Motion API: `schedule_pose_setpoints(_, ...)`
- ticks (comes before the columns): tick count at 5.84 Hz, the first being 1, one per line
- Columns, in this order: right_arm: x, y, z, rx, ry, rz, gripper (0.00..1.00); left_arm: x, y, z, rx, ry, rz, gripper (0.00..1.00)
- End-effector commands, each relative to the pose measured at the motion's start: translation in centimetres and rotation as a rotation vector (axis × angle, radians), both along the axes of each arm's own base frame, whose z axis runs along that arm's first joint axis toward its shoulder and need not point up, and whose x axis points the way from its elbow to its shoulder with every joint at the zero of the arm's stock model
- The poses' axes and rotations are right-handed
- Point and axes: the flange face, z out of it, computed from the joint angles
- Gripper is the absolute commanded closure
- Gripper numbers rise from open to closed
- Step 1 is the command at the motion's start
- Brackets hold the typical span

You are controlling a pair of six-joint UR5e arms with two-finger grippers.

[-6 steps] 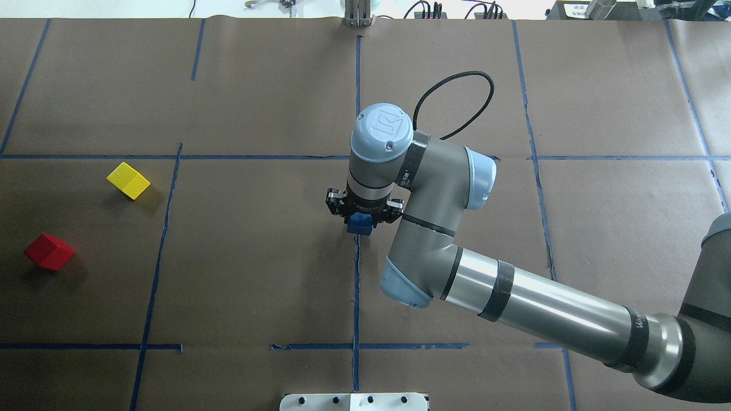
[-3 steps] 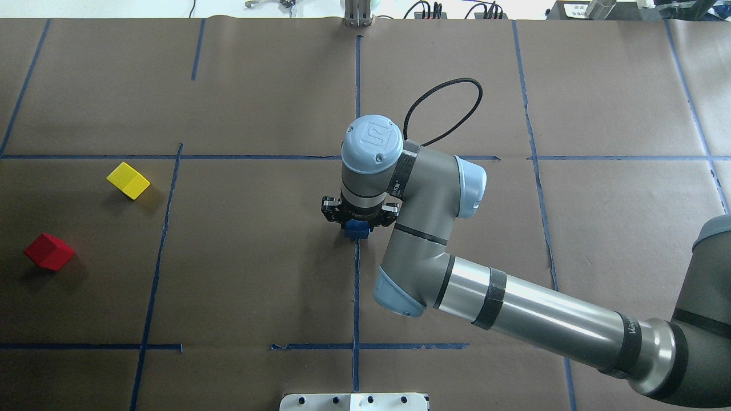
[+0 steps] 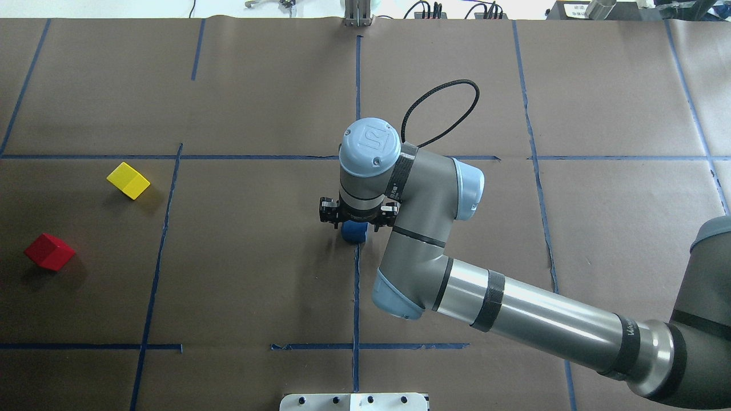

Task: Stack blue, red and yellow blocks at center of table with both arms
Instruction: 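Carry the blue cube with the right gripper to the table center, then open the right gripper to release the blue cube at center, then raise the right gripper away while the left gripper grasps the red cube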

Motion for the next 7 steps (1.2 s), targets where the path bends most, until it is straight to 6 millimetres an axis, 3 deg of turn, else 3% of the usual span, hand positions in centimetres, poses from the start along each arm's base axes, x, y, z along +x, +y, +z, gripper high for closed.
schedule_pose_setpoints(1,1.3,-0.5,-1.5,0.044,-0.028,-0.007,0.0,0.3,-0.1,0.0,0.003,-0.002,0.007,0.0)
schedule_pose_setpoints(2,5.6,-1.7,-2.6,0.049,-0.075,0.019,0.0,3.0,-0.5,-1.5,0.063,0.001,0.063,0.0)
schedule_pose_setpoints(3,9.6,-1.9,-2.3,0.051,-0.09,0.043,0.0,5.6,-0.7,-2.1,0.112,0.007,0.115,0.0)
schedule_pose_setpoints(4,13.9,-2.1,-0.2,0.018,-0.113,0.043,0.0,9.6,-0.6,-2.6,0.141,0.009,0.2,0.0)
schedule_pose_setpoints(5,17.3,-2.4,0.8,-0.002,-0.137,0.049,0.0,12.6,1.1,-1.5,0.132,0.012,0.272,0.0)
schedule_pose_setpoints(6,19.8,-2.0,0.2,0.019,-0.165,0.066,0.0,14.5,2.1,-1.3,0.194,0.005,0.318,0.0)
schedule_pose_setpoints(7,20.5,-2.0,0.3,0.025,-0.165,0.079,0.0,16.8,3.7,-0.4,0.237,-0.049,0.333,0.0)
